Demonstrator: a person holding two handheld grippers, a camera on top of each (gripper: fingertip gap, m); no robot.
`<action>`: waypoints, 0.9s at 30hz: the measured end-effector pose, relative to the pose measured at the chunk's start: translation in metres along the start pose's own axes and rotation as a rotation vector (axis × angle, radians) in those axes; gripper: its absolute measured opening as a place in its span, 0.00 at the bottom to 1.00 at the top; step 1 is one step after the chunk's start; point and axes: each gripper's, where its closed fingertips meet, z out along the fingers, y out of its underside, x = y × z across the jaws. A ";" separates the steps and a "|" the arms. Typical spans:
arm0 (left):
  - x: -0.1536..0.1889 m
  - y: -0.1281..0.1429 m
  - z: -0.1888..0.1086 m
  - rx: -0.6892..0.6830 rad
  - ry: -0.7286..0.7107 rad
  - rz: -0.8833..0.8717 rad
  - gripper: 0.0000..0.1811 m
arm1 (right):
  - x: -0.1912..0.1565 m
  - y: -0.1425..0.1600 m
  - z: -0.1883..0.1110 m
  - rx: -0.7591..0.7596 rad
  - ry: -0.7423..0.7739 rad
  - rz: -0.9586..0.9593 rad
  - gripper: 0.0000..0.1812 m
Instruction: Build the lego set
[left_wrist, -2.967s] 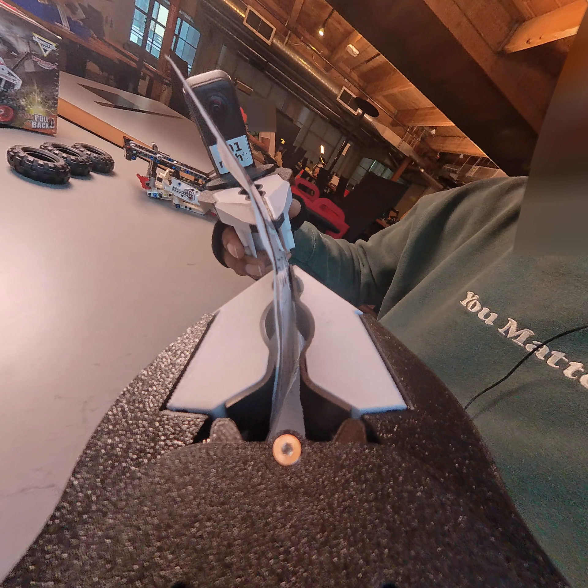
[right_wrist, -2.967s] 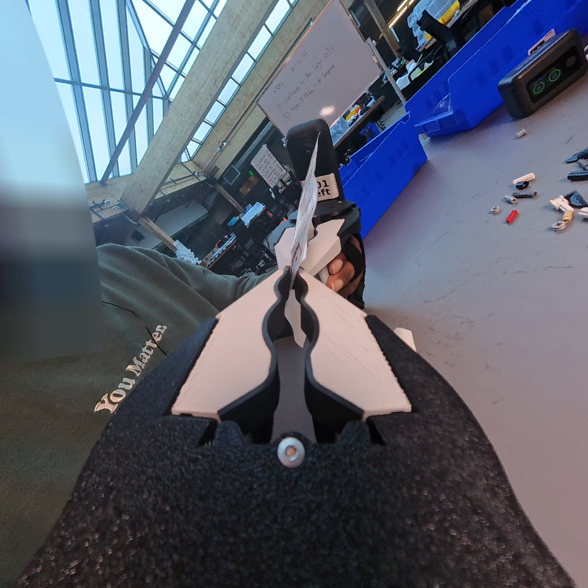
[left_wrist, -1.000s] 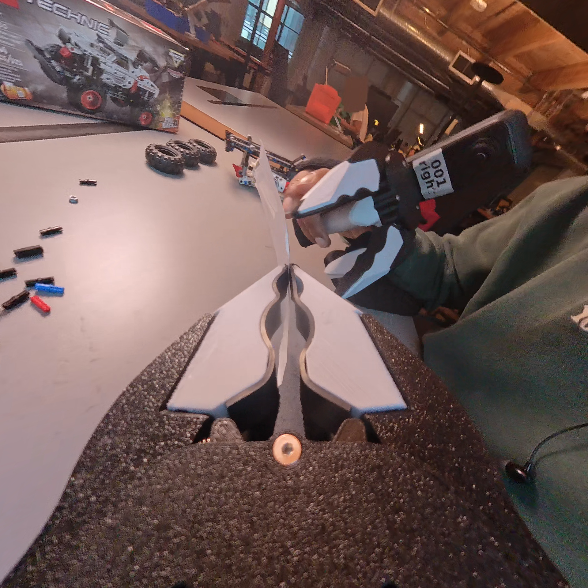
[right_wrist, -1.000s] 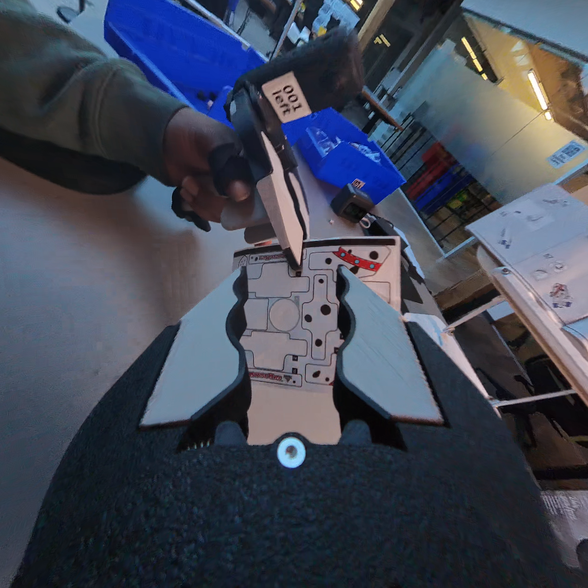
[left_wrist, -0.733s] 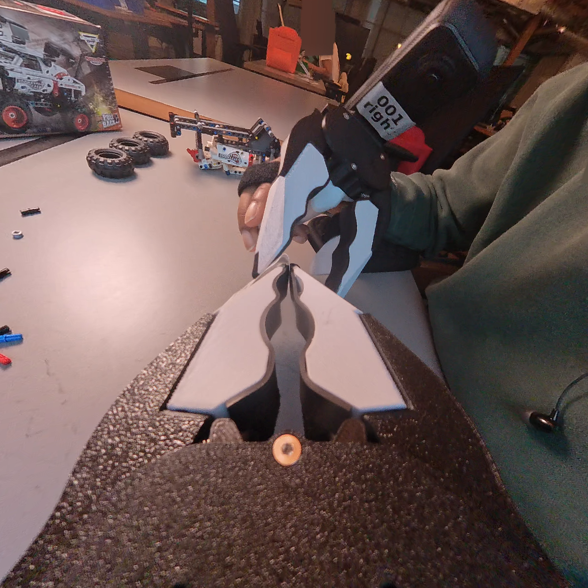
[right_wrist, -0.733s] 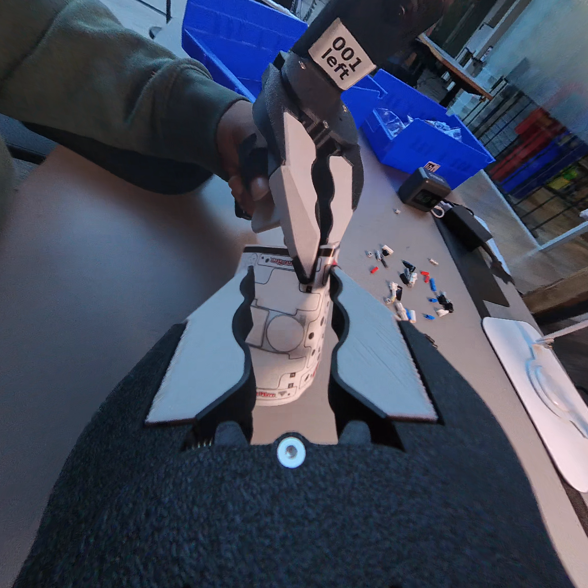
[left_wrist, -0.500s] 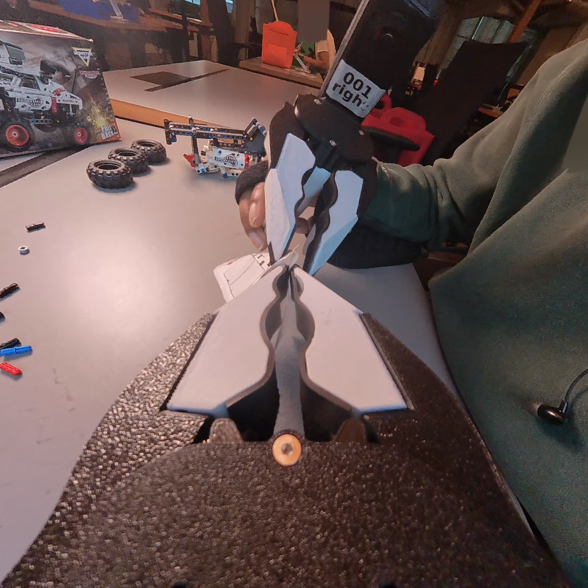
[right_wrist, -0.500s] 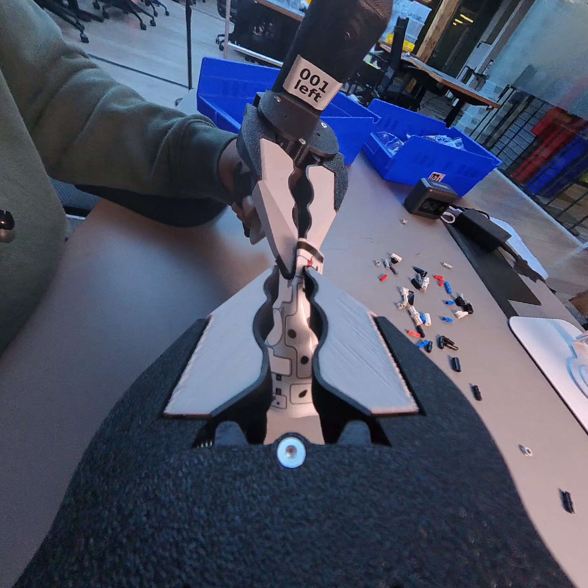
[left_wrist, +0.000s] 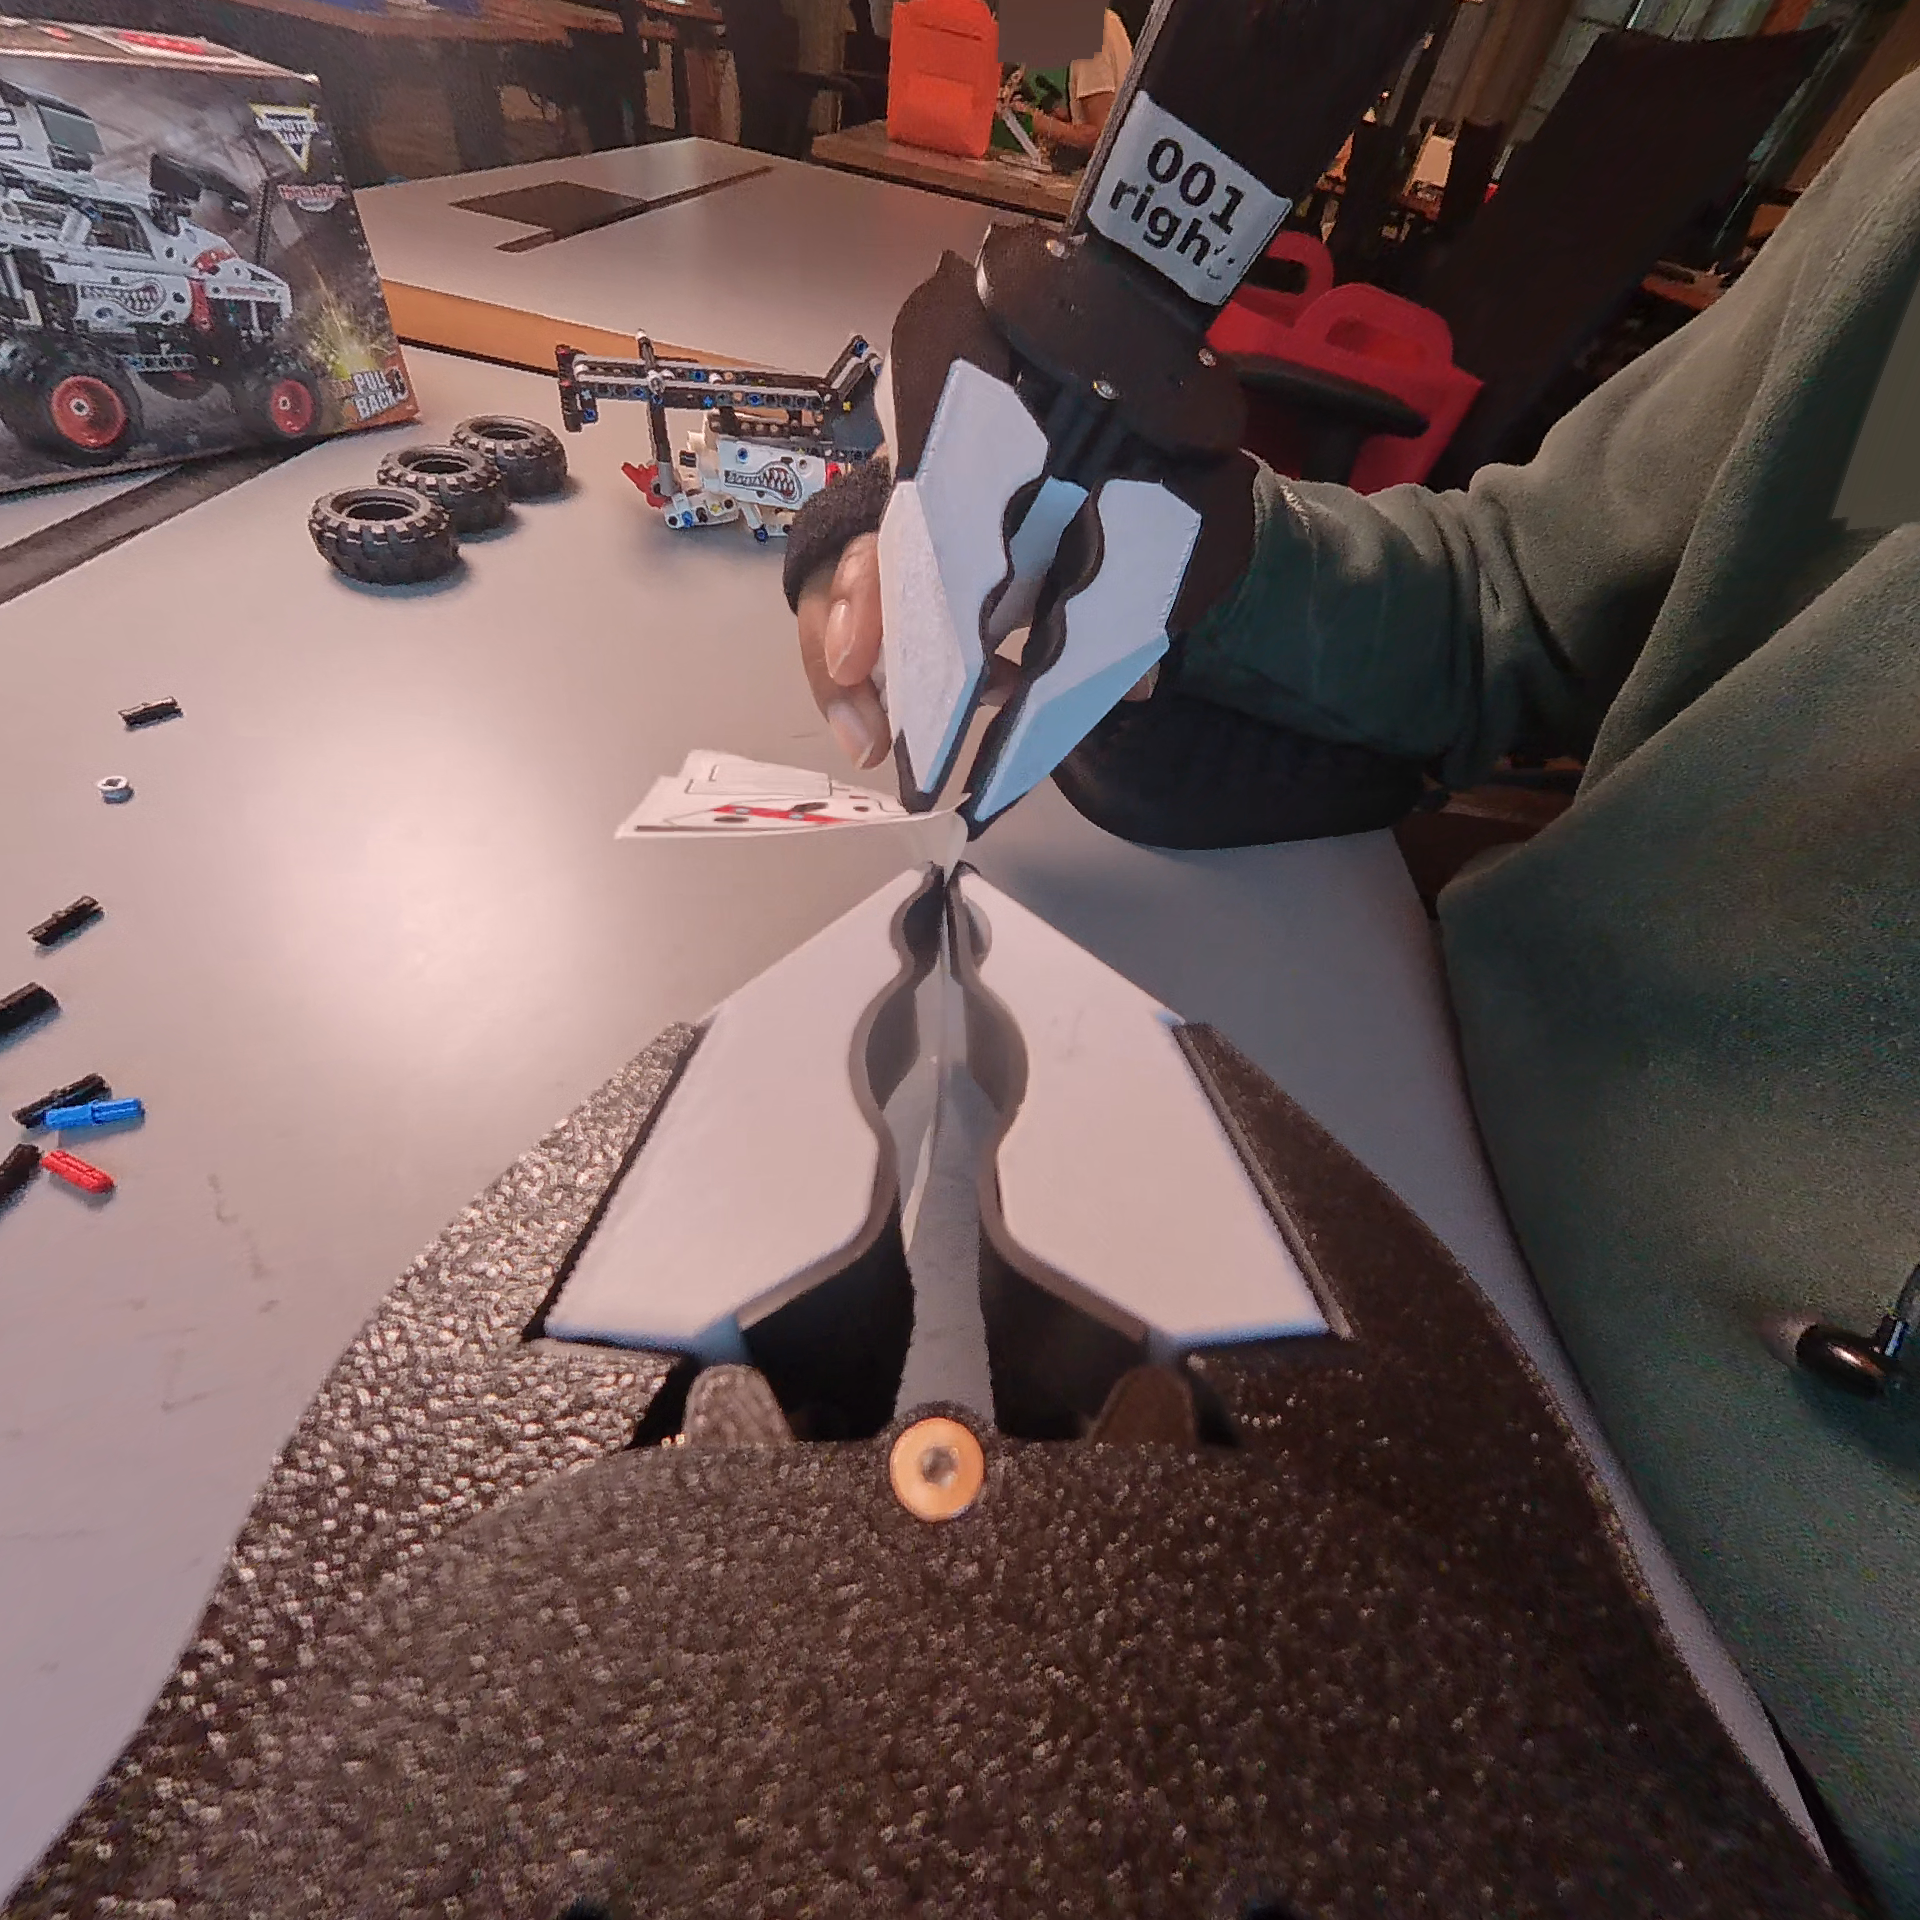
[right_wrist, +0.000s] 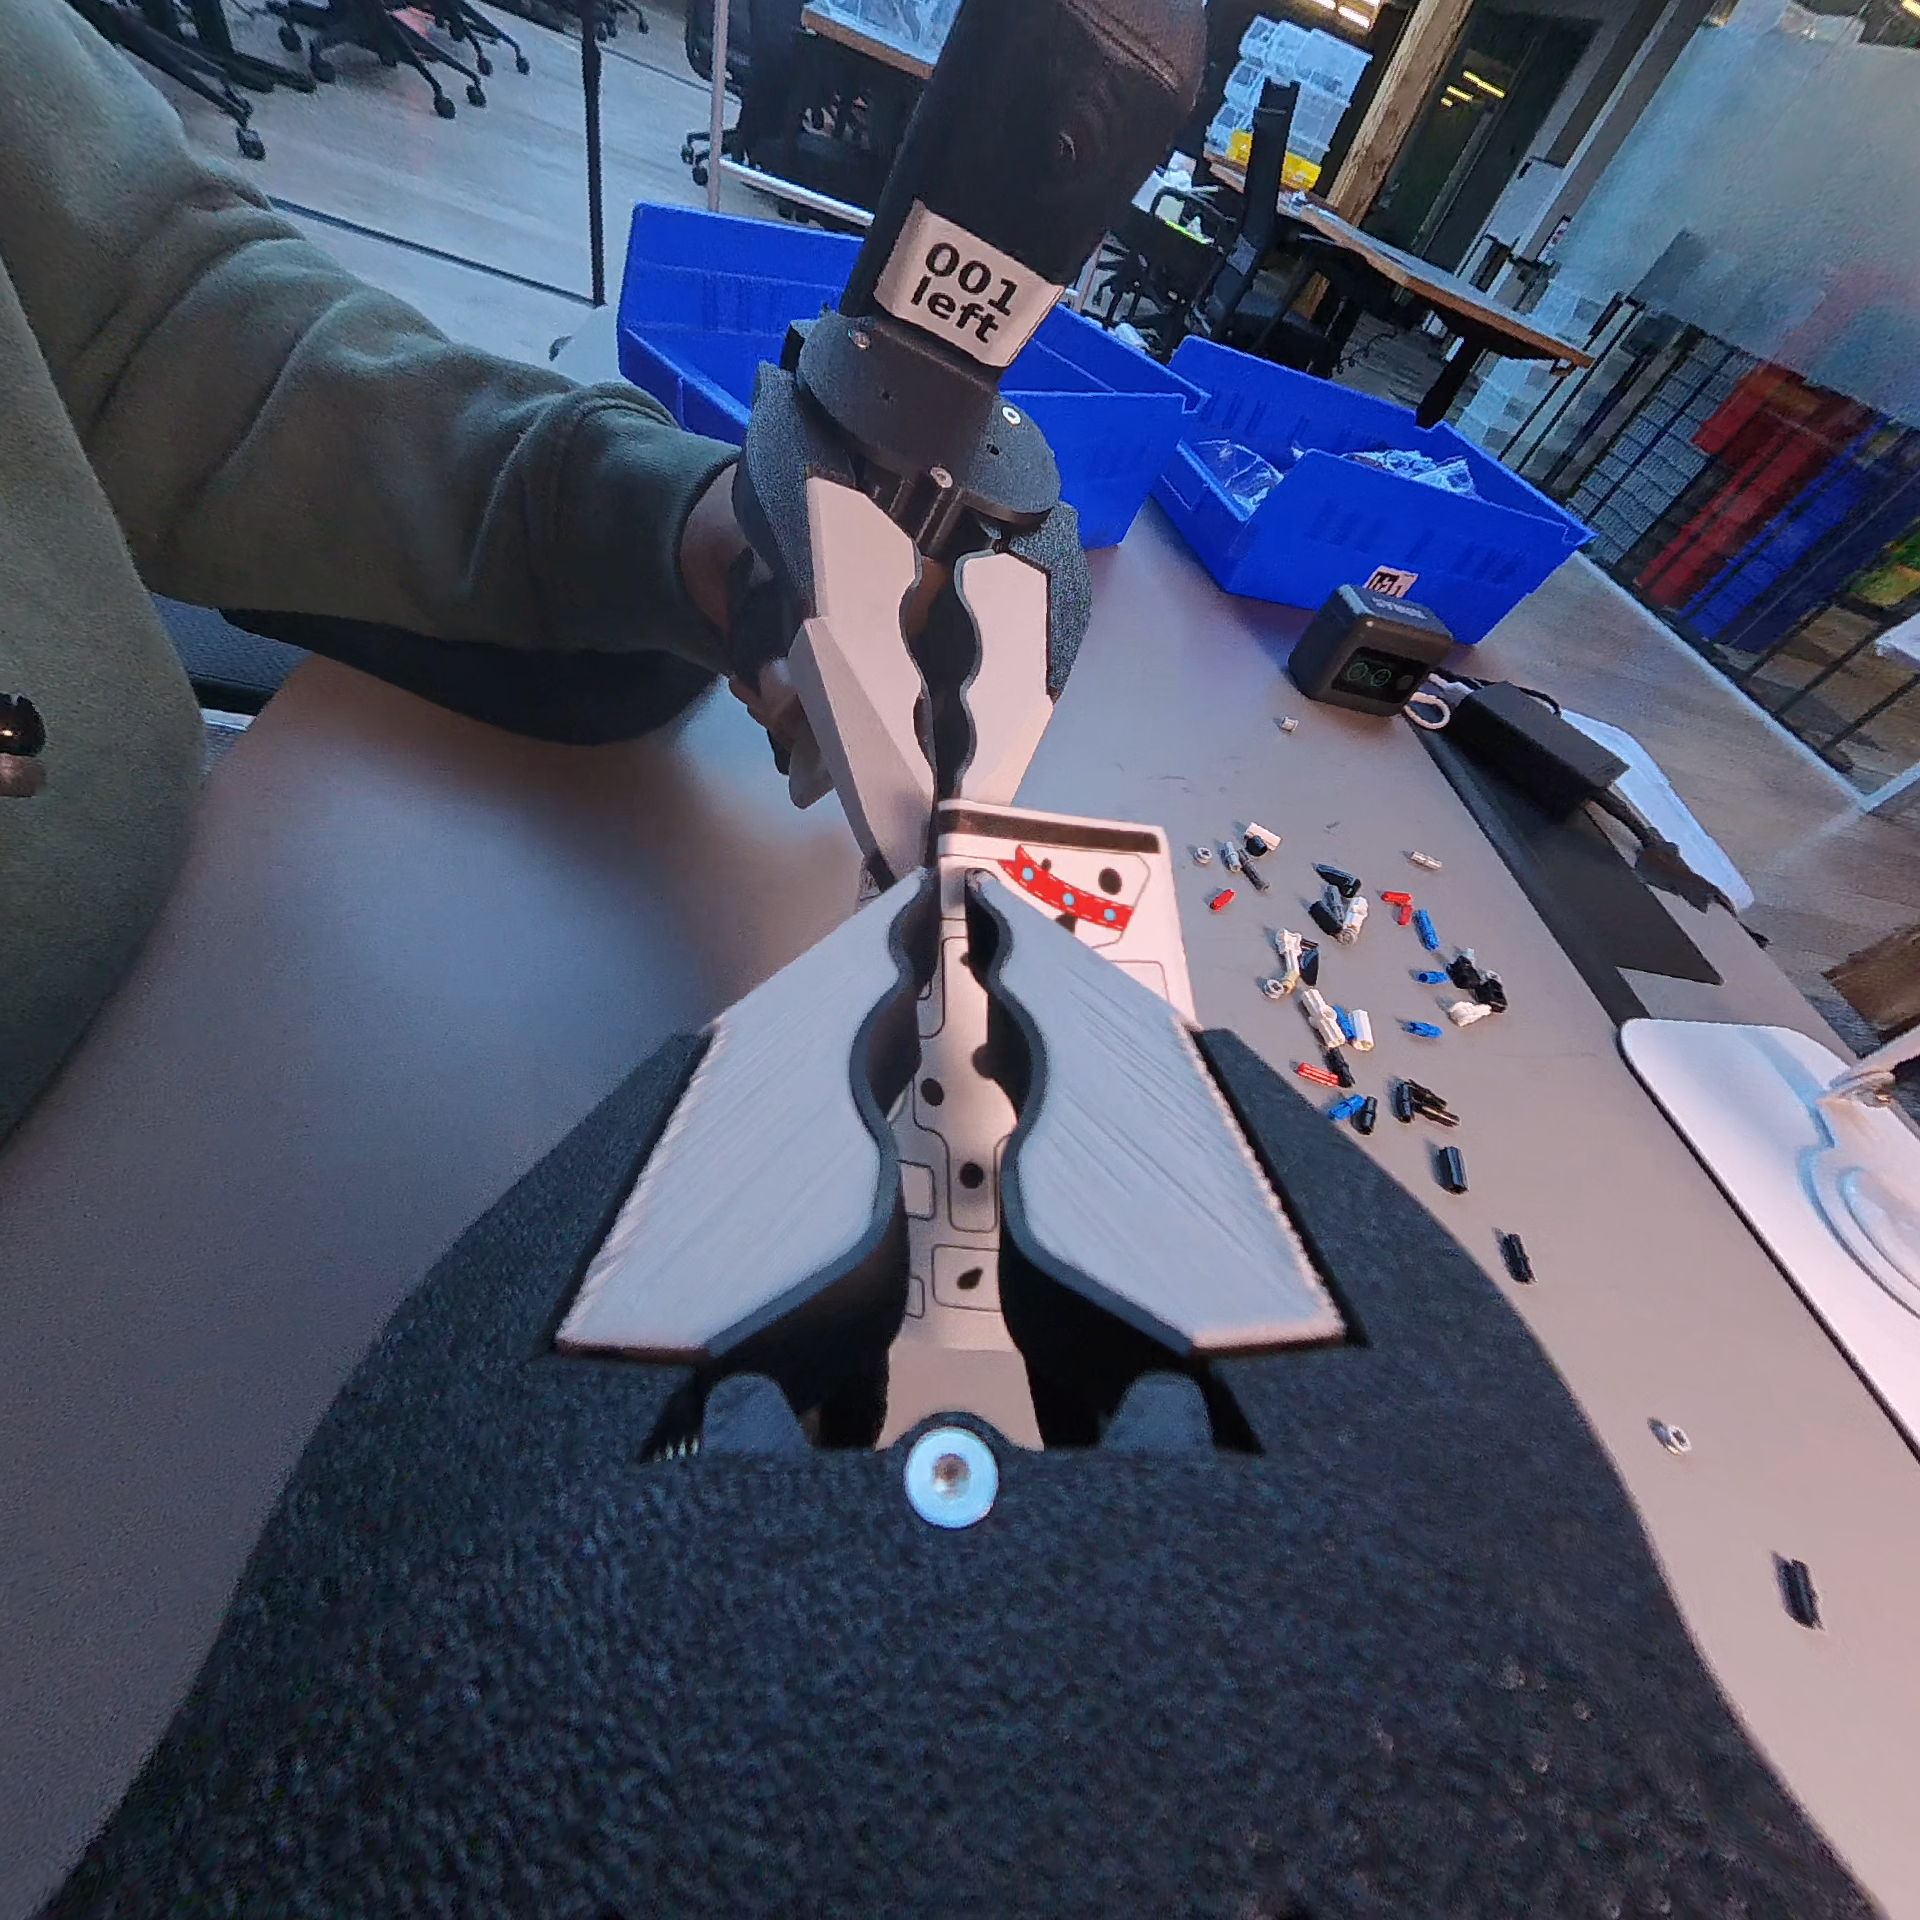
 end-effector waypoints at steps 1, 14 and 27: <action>0.000 0.000 0.000 -0.002 -0.002 0.001 0.00 | 0.000 0.000 0.000 -0.003 0.003 -0.006 0.02; -0.012 -0.003 -0.005 0.024 -0.034 -0.075 0.00 | 0.014 -0.013 -0.017 0.070 0.046 0.036 0.00; -0.125 -0.060 -0.009 0.012 -0.096 -0.263 0.00 | 0.080 -0.056 -0.108 0.491 0.240 0.261 0.00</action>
